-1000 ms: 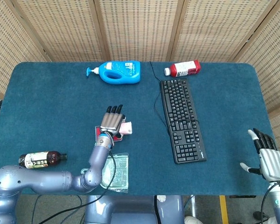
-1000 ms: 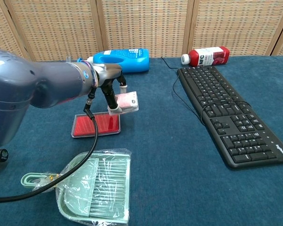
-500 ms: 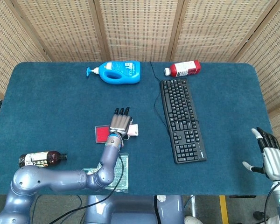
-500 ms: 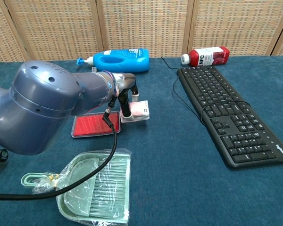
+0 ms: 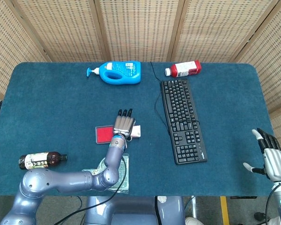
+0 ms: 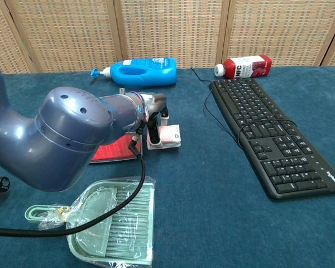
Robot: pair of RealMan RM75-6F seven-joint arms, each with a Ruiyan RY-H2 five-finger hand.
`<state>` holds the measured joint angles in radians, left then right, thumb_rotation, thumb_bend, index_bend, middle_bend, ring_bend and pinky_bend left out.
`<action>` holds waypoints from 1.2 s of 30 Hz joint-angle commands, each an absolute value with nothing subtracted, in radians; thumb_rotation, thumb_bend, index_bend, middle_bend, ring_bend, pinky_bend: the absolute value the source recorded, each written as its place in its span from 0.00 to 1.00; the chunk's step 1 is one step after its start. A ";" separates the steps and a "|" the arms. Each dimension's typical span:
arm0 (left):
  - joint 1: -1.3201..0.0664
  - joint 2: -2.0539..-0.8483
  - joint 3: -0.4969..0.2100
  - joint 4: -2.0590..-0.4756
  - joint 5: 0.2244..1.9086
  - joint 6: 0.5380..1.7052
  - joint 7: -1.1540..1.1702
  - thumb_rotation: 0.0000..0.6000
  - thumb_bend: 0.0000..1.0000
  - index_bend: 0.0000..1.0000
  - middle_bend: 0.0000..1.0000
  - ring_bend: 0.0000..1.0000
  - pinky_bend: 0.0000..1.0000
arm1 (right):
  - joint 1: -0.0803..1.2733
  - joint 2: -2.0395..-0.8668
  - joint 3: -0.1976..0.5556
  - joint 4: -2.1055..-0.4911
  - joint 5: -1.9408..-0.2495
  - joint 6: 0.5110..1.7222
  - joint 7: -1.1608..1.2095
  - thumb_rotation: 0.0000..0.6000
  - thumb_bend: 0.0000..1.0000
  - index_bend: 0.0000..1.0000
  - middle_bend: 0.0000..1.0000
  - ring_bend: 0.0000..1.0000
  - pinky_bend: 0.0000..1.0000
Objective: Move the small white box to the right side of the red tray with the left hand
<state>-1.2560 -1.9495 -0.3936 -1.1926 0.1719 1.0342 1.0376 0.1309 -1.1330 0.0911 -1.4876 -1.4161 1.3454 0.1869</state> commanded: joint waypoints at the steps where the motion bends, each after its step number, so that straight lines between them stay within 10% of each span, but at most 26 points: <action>1: -1.258 -1.960 -0.392 -1.177 0.174 1.028 1.038 1.00 0.31 0.44 0.00 0.00 0.00 | 0.131 -1.133 0.093 -1.486 -1.413 1.345 0.190 1.00 0.00 0.01 0.00 0.00 0.00; 20: -1.231 -1.943 -0.410 -1.201 0.232 0.998 0.972 1.00 0.25 0.06 0.00 0.00 0.00 | 0.131 -1.136 0.096 -1.478 -1.411 1.350 0.189 1.00 0.00 0.01 0.00 0.00 0.00; 28: -1.110 -1.784 -0.421 -1.486 0.405 1.060 0.803 1.00 0.25 0.05 0.00 0.00 0.00 | 0.125 -1.137 0.097 -1.483 -1.412 1.367 0.176 1.00 0.00 0.01 0.00 0.00 0.00; 36: -0.847 -1.533 -0.250 -1.852 0.814 1.292 0.620 1.00 0.25 0.04 0.00 0.00 0.00 | 0.121 -1.146 0.090 -1.495 -1.427 1.386 0.128 1.00 0.00 0.01 0.00 0.00 0.00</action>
<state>-0.9945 -1.6666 -0.3531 -1.6985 0.6059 1.1551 0.7310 0.1208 -1.1419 0.0939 -1.4922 -1.4216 1.3834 0.1399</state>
